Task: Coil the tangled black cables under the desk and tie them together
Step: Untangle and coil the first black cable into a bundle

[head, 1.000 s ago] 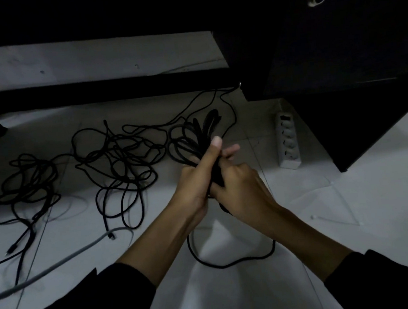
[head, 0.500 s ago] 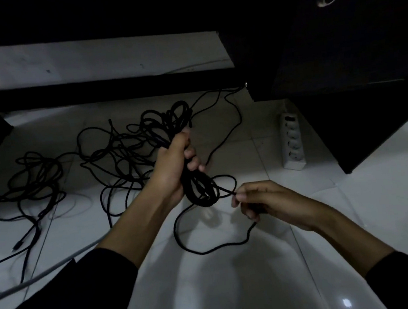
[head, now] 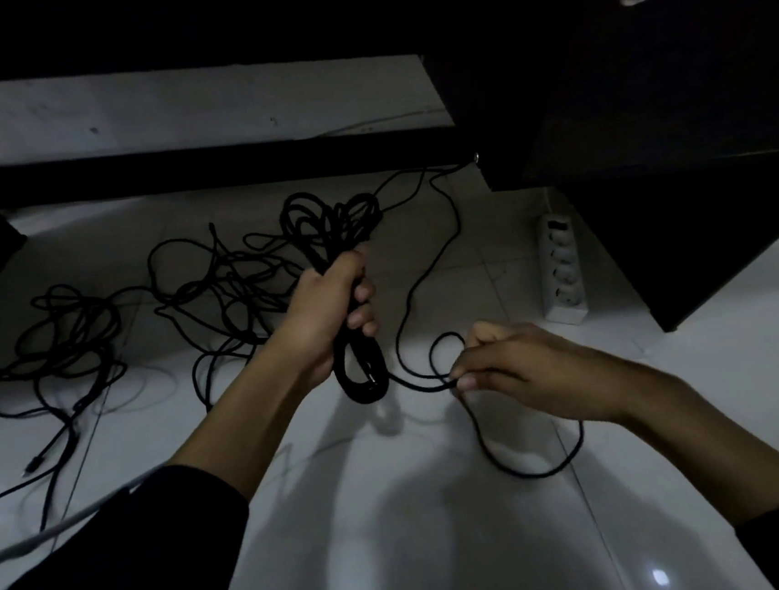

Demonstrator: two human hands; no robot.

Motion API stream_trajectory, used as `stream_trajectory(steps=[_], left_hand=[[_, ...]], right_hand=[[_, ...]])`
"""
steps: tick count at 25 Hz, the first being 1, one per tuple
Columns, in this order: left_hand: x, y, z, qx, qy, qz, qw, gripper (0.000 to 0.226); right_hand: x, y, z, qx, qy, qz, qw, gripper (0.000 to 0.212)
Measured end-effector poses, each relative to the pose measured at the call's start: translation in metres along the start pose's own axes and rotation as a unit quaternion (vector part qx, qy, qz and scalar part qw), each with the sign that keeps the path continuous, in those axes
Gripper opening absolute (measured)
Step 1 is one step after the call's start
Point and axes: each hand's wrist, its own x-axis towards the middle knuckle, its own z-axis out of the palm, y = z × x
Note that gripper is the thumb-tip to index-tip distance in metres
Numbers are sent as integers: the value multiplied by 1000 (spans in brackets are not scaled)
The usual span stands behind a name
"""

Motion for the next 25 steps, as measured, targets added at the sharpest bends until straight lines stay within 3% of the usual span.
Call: stream_trajectory(steps=[3,7,11,15,19,23,25], left_hand=[[-4,-1,8,88,-25,6,996,28],[-10,-5,18,160,-65,7,985,30],[-17,-4,20,177,-101,21,979,41],[-20,-3,21,166,-115,3,979,36],[-23,-5,25,171,-126,-18,977,40],[-24,-2,28,146,-149,-46,977,32],[-25,-5,29,142,-166,-86,972,31]], right_hand=[[7,-22,-12,-22,-16,-46,999,19],[12,-46,-19,29,-17,-68,997,17],[16,-46,-18,126,70,-83,986,17],[20,-43,-10,181,119,-90,972,28],[23,-44,3,171,159,-83,969,38],[26,-42,13,34,312,-99,944,66],[26,-40,11,13,332,-72,940,73]])
